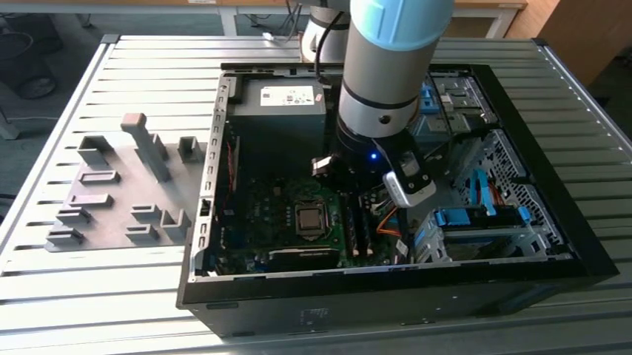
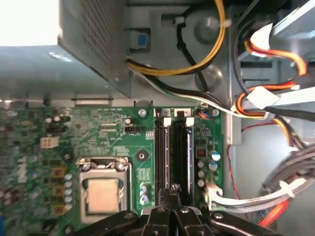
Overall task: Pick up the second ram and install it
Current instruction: 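Press down the second ram until it locks into place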
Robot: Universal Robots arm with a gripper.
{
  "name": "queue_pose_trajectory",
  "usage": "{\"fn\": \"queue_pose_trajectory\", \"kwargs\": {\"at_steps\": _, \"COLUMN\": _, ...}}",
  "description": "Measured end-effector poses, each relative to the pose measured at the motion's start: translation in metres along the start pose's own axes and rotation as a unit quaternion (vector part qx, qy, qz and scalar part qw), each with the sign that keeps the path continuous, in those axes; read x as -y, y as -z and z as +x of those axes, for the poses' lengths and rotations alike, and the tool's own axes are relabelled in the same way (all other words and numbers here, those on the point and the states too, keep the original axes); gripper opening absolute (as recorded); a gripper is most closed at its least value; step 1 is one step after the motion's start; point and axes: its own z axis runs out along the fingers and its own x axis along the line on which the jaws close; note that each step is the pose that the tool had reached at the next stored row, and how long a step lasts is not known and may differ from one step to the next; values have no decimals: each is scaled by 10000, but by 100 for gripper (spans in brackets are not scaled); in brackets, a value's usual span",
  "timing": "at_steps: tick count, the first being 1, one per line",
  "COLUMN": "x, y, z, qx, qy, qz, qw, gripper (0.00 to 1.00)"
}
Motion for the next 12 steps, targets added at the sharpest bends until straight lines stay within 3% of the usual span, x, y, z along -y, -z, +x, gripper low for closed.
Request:
{"fn": "queue_pose_trajectory", "kwargs": {"at_steps": 3, "x": -1, "y": 91, "z": 0, "qx": 0, "qy": 0, "qz": 1, "qw": 10000, "gripper": 11}}
{"fn": "queue_pose_trajectory", "kwargs": {"at_steps": 12, "x": 0, "y": 98, "z": 0, "qx": 0, "qy": 0, "qz": 2, "qw": 10000, "gripper": 11}}
